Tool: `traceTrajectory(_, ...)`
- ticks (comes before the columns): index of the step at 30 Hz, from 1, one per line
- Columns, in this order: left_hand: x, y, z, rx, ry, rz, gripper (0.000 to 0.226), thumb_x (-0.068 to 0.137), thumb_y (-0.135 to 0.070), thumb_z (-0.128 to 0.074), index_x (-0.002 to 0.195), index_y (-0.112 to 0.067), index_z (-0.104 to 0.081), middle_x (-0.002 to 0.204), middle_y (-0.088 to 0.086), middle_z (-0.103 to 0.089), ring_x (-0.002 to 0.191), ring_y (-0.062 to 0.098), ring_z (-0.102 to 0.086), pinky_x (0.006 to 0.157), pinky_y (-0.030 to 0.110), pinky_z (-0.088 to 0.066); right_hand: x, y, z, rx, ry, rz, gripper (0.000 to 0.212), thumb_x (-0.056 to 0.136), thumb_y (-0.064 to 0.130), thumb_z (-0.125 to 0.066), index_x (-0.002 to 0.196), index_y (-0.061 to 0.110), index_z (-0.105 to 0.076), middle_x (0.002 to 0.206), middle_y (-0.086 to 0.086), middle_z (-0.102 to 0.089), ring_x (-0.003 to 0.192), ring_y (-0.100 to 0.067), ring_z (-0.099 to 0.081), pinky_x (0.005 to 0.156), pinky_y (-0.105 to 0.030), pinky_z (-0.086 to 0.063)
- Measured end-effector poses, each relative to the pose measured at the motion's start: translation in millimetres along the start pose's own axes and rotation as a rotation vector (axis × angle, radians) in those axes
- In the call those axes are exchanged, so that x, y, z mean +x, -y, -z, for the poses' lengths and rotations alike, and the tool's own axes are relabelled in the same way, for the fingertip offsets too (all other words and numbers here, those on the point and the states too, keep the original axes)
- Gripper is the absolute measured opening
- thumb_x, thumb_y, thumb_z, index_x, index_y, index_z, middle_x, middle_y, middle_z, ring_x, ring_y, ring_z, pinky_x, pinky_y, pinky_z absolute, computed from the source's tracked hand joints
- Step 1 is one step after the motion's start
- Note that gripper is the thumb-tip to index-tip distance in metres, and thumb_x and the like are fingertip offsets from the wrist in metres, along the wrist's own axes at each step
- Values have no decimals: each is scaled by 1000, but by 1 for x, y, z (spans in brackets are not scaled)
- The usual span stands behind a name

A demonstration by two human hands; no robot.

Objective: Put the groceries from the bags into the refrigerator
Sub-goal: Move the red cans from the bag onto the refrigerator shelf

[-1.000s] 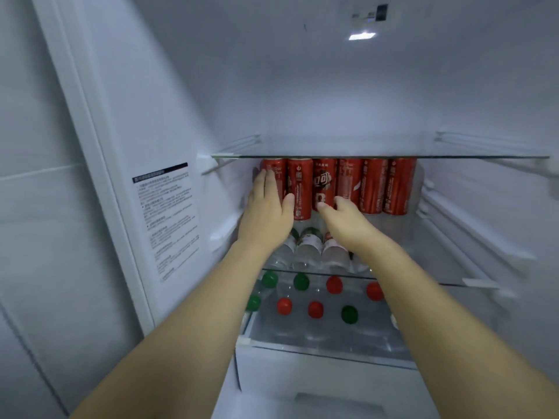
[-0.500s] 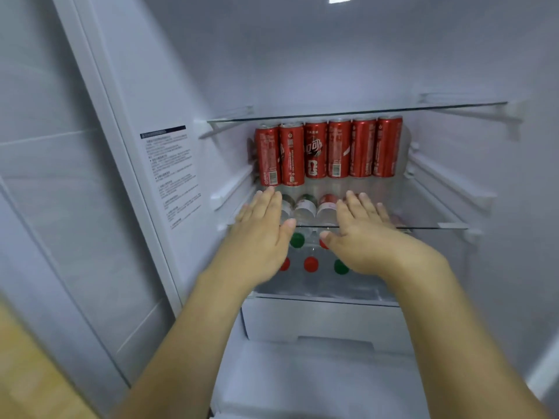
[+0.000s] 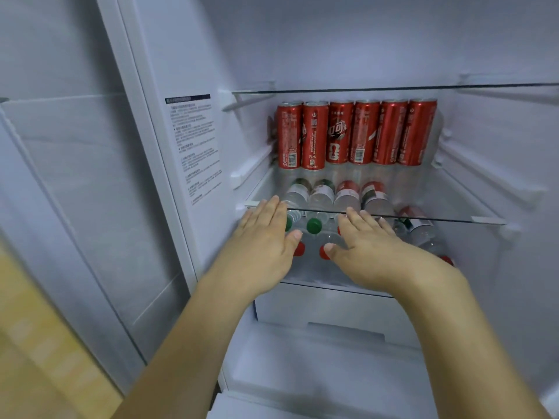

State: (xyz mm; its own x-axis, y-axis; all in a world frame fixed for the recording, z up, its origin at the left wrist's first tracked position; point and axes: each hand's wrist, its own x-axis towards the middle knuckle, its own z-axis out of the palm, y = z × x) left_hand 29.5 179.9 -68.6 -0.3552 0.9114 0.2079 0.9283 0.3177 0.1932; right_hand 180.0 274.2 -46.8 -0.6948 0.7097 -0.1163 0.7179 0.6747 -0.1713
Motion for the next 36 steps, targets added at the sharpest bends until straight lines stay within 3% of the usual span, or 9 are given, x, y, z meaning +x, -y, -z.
traceTrajectory(10,-33,-11,20,65,-6,73,62,106,-41,-23,158,-14,-3,167,1,1,153,13,7,123,31,6,-9,8,7,17,1,130,64,105,45,-21,156,16,5,163,-2,16,150,-18,16,121,-37,9)
traceTrajectory(17,-84,-3,30,45,6,225,62,106,-41,-23,158,-16,-3,167,-1,3,152,10,7,121,26,9,-18,29,-5,32,62,271,64,105,42,-22,156,16,7,162,-1,19,149,-17,18,119,-36,11)
traceTrajectory(36,-245,28,81,194,-70,497,62,106,-41,-23,158,-13,-3,167,2,1,152,12,4,120,27,4,-102,155,-28,-6,157,603,63,106,40,-23,156,18,8,162,-1,19,149,-18,17,118,-34,9)
